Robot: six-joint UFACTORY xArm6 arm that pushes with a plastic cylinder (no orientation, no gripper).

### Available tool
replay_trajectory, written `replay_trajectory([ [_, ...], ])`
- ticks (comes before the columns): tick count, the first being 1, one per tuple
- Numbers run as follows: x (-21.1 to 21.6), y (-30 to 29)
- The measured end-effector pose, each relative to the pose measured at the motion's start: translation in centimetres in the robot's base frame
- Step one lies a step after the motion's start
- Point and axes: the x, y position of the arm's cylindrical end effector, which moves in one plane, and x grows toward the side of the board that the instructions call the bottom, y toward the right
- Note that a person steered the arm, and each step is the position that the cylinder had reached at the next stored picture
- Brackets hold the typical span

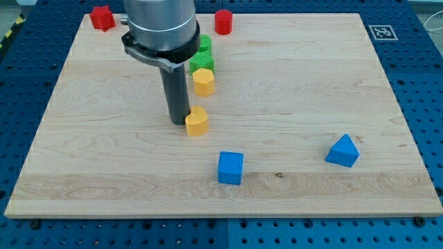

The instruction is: Move the yellow heart closer to the yellow hexagon

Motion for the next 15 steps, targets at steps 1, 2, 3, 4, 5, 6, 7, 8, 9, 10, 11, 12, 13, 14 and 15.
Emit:
replay_trajectory([
  [1, 0.4, 0.0],
  [2, 0.4, -0.4],
  [3, 1.1, -1.8],
  [4, 1.2, -1.9],
  [5, 2.2, -2.1],
  [6, 3.4, 0.8],
  [7, 3.4, 1.0],
  [8, 3.9, 1.0],
  [9, 5.2, 1.0],
  [10, 5.3, 1.7],
  [11, 4.4, 1.8],
  [12, 3.7, 1.7],
  [13, 3.7, 1.7],
  [14, 3.7, 1.7],
  [15, 4.0, 2.7],
])
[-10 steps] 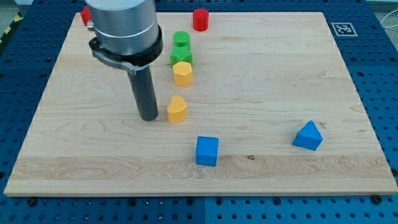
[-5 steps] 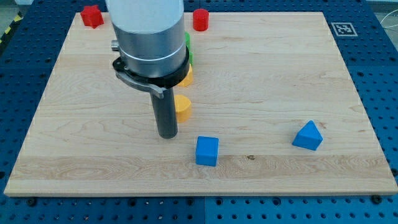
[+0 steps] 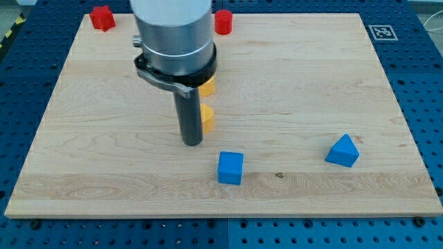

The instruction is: Move the yellow heart closer to the yellow hexagon

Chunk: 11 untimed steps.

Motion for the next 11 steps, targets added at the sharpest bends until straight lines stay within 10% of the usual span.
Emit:
replay_trajectory([
  [11, -2.1, -0.1],
])
